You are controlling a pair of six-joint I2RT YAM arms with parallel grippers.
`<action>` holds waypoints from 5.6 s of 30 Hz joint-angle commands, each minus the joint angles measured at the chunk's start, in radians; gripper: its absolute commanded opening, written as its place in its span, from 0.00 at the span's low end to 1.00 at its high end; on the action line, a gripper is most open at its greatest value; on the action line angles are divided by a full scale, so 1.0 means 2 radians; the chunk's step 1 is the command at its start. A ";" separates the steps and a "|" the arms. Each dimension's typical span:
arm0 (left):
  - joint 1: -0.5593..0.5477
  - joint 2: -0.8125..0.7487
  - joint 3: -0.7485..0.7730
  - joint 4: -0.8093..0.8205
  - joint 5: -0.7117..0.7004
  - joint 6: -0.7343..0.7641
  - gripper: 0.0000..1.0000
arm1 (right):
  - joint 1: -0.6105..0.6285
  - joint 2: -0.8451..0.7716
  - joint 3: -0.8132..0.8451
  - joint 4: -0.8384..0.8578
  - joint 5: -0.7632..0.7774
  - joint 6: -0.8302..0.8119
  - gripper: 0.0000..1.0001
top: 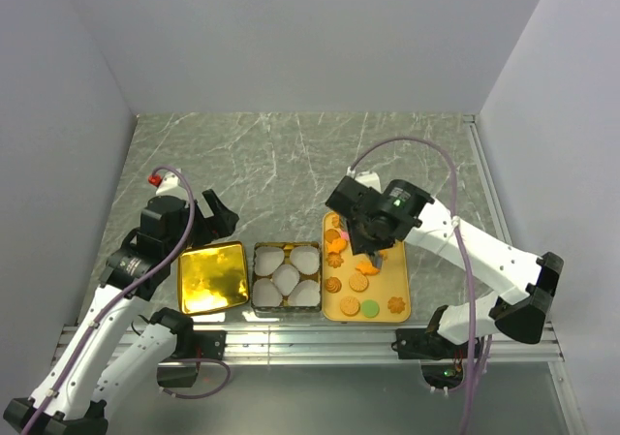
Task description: Pack the cookies
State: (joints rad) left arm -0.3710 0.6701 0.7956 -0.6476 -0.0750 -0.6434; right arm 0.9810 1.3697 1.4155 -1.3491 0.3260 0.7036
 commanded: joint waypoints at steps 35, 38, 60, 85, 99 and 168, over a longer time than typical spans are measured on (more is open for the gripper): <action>-0.004 -0.113 -0.012 0.035 0.039 0.008 0.99 | 0.090 0.038 0.087 0.112 -0.125 -0.016 0.32; -0.004 -0.117 -0.014 0.035 0.039 0.006 0.99 | 0.091 0.063 0.095 0.102 -0.112 -0.026 0.32; -0.005 -0.114 -0.013 0.030 0.014 0.001 0.99 | 0.106 0.149 0.140 0.102 -0.110 -0.053 0.37; -0.005 -0.103 -0.012 0.030 0.016 0.003 0.99 | 0.106 0.167 0.192 0.079 -0.091 -0.051 0.55; -0.005 -0.099 -0.014 0.033 0.022 0.005 0.99 | 0.090 0.101 0.177 0.056 -0.056 -0.040 0.55; -0.006 -0.085 -0.013 0.032 0.021 0.003 0.99 | -0.161 -0.059 -0.162 0.072 -0.030 -0.043 0.45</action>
State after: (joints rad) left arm -0.3794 0.5056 0.7677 -0.6094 -0.0238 -0.6327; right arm 0.6670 1.2507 1.0863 -1.2259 0.2600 0.6006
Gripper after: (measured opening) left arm 0.995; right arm 0.473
